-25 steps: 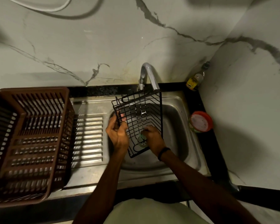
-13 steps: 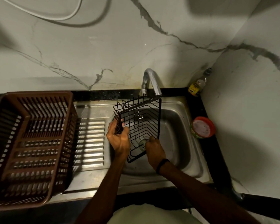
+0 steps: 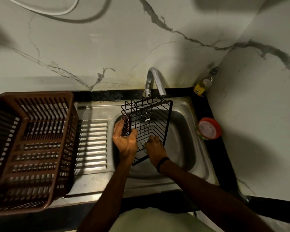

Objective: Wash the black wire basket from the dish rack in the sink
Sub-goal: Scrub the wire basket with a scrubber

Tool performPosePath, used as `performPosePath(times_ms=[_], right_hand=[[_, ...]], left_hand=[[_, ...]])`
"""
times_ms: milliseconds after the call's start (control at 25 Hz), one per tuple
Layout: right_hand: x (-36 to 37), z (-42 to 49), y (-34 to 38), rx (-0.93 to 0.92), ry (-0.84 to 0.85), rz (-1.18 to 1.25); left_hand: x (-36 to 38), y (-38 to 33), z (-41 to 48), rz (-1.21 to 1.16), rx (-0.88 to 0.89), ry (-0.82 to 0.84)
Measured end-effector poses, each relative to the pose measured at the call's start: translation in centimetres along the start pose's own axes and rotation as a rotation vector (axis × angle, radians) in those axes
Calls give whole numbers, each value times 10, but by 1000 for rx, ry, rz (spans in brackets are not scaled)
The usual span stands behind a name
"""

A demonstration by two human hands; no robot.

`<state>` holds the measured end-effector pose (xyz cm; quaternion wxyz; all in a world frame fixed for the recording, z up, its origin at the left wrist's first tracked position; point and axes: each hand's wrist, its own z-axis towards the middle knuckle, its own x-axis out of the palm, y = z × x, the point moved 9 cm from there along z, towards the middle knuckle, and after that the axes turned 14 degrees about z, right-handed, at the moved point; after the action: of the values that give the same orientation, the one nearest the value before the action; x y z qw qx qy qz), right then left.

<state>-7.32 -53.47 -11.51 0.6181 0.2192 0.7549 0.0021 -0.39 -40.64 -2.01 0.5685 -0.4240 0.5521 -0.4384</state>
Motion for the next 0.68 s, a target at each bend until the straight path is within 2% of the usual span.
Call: performPosePath(times_ms=[80, 160, 240, 320, 400, 600, 680], right_hand=[[-1, -8, -7, -22, -19, 55], [-11, -12, -19, 42, -93, 125], [-12, -10, -15, 138, -167, 270], [-3, -7, 0, 155, -156, 458], [11, -8, 11, 85, -88, 559], [30, -34, 35, -264, 58, 497], [28, -31, 36, -260, 73, 485]], left_hand=[[-7, 9, 9, -41, -8, -65], [-11, 12, 8, -84, -31, -95], [-7, 9, 4, -94, -33, -78], [-1, 7, 1, -111, -22, -53], [-3, 7, 3, -115, -11, -72], [-16, 16, 3, -132, -30, -165], [-12, 11, 0, -108, -19, -145]])
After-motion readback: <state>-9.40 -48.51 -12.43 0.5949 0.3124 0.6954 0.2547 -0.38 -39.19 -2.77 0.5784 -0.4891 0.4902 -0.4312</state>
